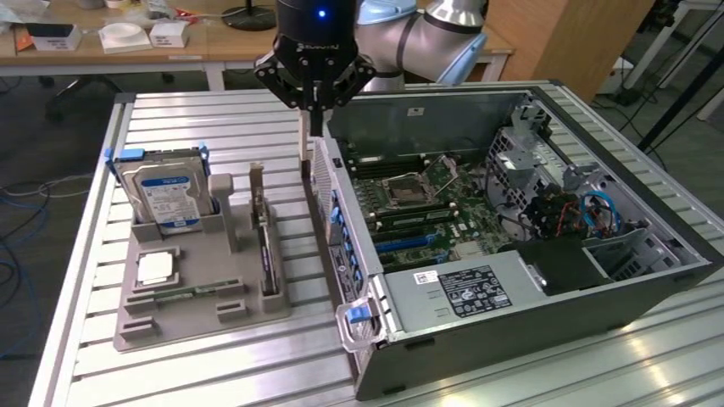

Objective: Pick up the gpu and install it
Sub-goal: 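Reach for the gpu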

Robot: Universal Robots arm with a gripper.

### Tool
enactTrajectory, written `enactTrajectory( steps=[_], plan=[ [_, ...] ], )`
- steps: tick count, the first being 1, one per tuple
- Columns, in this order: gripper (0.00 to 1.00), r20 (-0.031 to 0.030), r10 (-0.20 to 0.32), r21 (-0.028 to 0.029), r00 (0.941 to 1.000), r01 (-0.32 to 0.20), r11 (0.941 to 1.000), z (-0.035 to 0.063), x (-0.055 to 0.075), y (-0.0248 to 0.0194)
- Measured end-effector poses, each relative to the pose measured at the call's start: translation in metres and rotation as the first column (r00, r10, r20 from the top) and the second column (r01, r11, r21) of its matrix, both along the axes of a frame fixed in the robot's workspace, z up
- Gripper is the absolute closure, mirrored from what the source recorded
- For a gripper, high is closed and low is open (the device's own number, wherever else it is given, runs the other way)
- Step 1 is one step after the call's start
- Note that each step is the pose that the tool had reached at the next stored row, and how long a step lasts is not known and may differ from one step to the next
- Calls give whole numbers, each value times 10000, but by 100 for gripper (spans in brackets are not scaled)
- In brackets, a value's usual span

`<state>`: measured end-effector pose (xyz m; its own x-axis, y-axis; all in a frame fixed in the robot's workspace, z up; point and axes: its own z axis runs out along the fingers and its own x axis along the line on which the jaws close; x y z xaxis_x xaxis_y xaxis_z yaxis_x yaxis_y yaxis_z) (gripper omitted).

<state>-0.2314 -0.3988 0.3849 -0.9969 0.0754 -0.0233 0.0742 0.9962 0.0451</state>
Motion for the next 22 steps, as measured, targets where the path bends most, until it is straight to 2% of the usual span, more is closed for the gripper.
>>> enactTrajectory(
  steps=[22],
  plan=[
    [90,0,1,0,10000,-1,10000,-7,-170,0]
  ],
)
